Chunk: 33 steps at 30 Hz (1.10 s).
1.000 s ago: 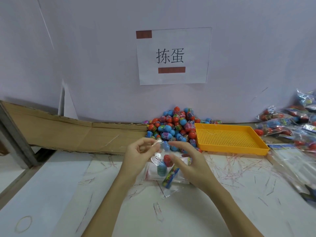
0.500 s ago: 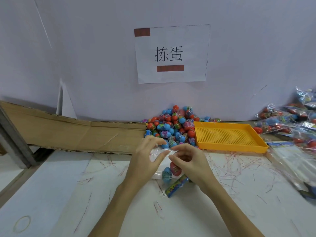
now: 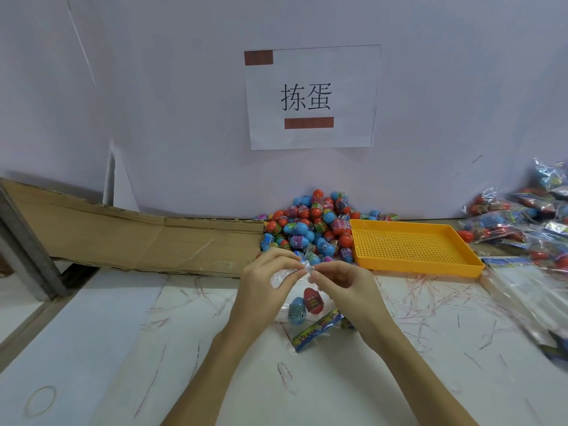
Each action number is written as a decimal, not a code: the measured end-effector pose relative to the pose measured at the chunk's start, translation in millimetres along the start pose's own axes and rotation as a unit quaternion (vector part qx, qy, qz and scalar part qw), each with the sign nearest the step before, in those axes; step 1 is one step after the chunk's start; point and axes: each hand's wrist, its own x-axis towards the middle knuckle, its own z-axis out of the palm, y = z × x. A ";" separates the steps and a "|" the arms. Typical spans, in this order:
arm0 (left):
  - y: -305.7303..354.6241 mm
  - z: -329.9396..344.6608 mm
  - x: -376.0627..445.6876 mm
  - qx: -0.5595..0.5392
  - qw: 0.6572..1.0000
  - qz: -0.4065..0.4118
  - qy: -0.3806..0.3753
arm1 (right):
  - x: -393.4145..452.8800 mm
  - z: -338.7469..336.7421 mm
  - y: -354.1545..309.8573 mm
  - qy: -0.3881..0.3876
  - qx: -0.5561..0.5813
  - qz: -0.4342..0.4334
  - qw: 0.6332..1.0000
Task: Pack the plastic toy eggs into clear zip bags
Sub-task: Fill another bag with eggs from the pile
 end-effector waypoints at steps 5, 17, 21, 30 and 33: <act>5.9 4.1 -2.1 0.033 0.999 0.001 0.030 | -1.4 0.3 -1.5 0.014 -0.065 -0.047 0.997; -0.9 -5.8 2.2 -0.055 0.996 -0.065 -0.019 | -4.5 3.7 -2.5 0.057 -0.217 -0.195 0.955; -3.2 -4.7 1.7 -0.072 0.993 -0.097 -0.012 | -4.5 3.9 -2.8 0.040 -0.222 -0.185 0.957; -12.9 1.5 -0.5 -0.063 0.977 -0.205 0.006 | -3.4 -1.2 2.0 -0.037 -0.151 -0.048 0.987; -13.3 0.0 0.7 -0.100 0.970 -0.218 -0.041 | -2.0 -2.4 1.1 -0.026 -0.139 -0.021 0.990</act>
